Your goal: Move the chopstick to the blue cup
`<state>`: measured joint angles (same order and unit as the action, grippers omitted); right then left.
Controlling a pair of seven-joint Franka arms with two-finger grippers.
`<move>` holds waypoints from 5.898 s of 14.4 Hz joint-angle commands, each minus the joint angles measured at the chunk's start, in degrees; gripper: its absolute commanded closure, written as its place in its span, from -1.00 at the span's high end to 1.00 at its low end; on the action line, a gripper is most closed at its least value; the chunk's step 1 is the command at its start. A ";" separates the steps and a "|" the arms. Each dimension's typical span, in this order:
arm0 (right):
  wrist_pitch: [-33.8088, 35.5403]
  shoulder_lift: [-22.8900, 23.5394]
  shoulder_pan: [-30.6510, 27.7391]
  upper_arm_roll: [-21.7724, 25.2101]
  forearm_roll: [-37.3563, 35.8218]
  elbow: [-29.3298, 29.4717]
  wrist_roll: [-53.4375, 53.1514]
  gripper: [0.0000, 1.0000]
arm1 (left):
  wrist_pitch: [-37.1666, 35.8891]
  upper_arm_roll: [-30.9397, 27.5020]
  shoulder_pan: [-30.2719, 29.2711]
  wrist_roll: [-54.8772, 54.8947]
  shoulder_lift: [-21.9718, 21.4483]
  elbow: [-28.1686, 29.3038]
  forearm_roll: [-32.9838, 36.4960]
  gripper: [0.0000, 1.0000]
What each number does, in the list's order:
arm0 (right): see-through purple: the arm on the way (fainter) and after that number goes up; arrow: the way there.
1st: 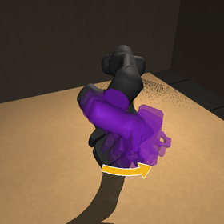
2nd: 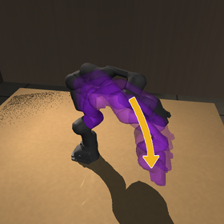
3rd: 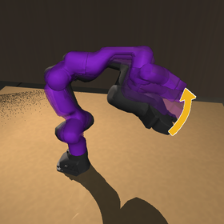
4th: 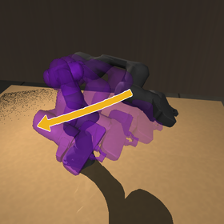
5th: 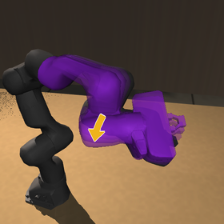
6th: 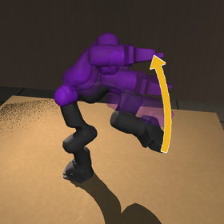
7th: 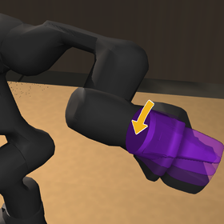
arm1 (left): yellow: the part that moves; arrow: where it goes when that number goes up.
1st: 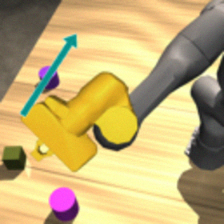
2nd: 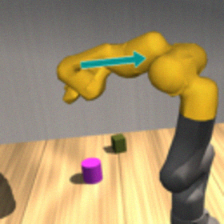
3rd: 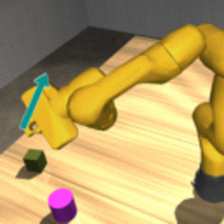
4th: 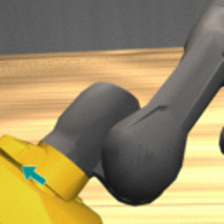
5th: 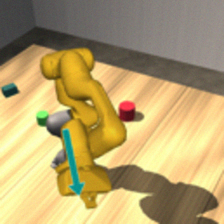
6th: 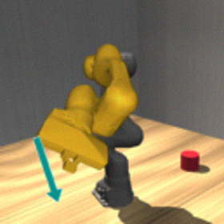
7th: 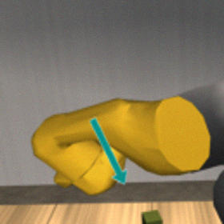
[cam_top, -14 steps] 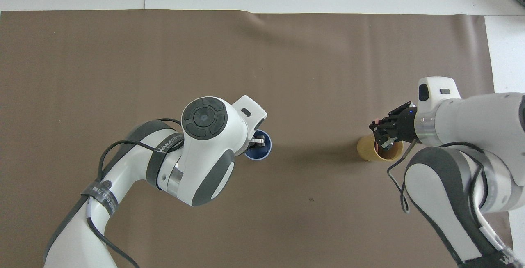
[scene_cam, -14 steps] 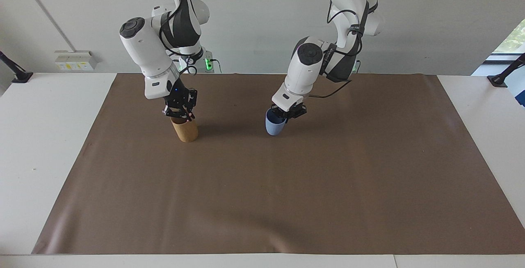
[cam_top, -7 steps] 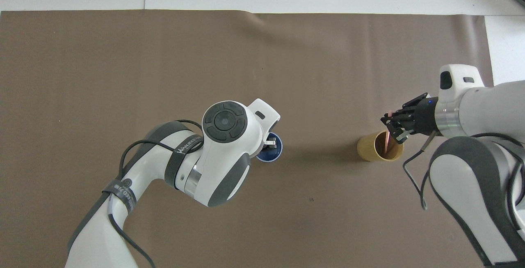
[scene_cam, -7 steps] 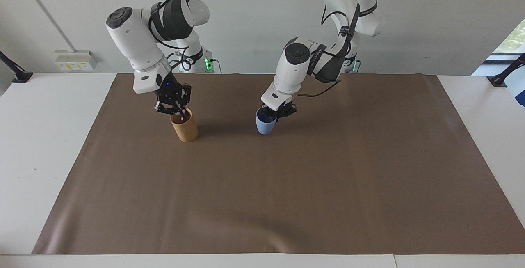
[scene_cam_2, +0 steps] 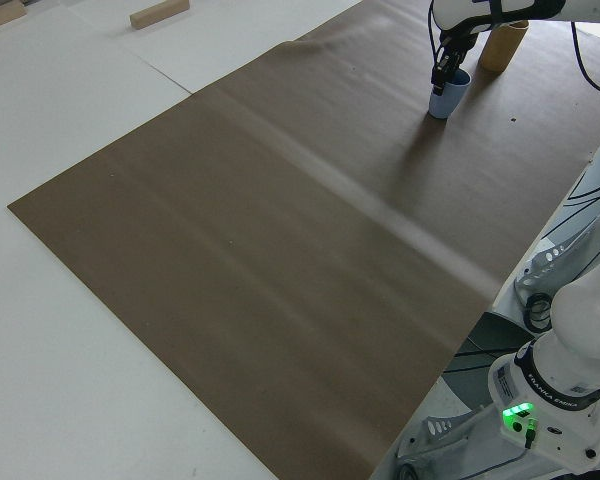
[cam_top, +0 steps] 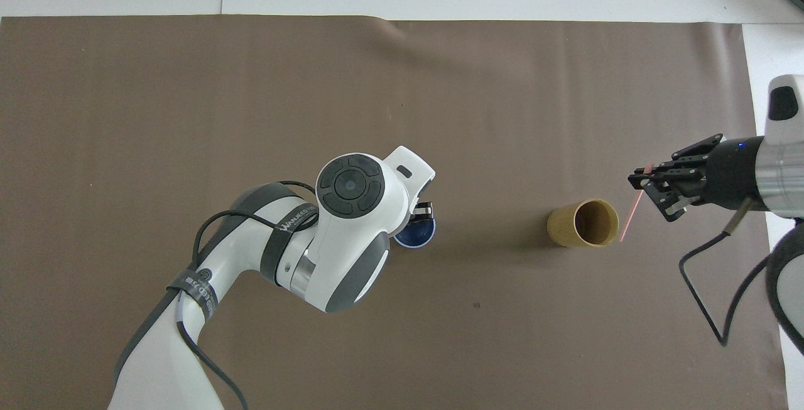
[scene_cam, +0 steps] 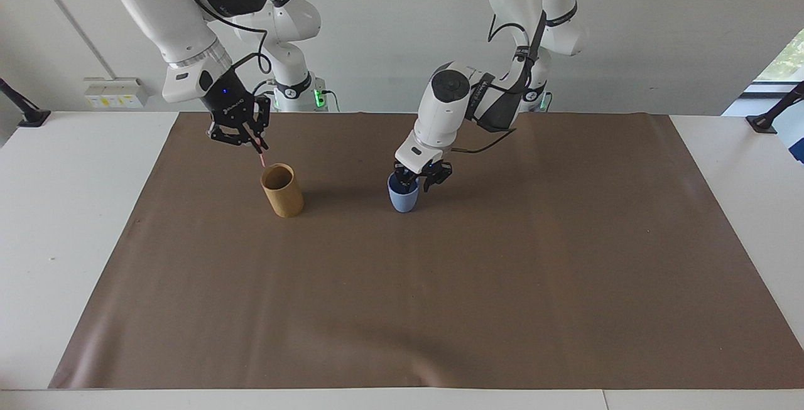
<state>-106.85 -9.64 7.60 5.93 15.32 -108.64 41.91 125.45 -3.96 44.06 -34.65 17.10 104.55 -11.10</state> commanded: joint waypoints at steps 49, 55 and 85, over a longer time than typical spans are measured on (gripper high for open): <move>-21.23 11.49 16.84 -10.94 -14.61 3.87 -52.63 1.00 | -45.74 -1.93 -37.03 42.47 -21.23 -18.94 11.37 1.00; -4.01 6.82 8.41 -10.68 -14.44 11.76 -52.63 1.00 | -45.65 -1.92 -37.03 41.42 -21.23 -18.94 11.37 1.00; 21.68 4.01 -5.84 -3.29 -14.96 18.64 -52.29 1.00 | -45.56 -1.84 -36.85 41.68 -21.14 -19.03 11.37 1.00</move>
<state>-84.98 -4.50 2.88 3.16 1.07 -88.92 -11.90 79.92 -6.38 7.76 7.55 -2.54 83.88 -0.71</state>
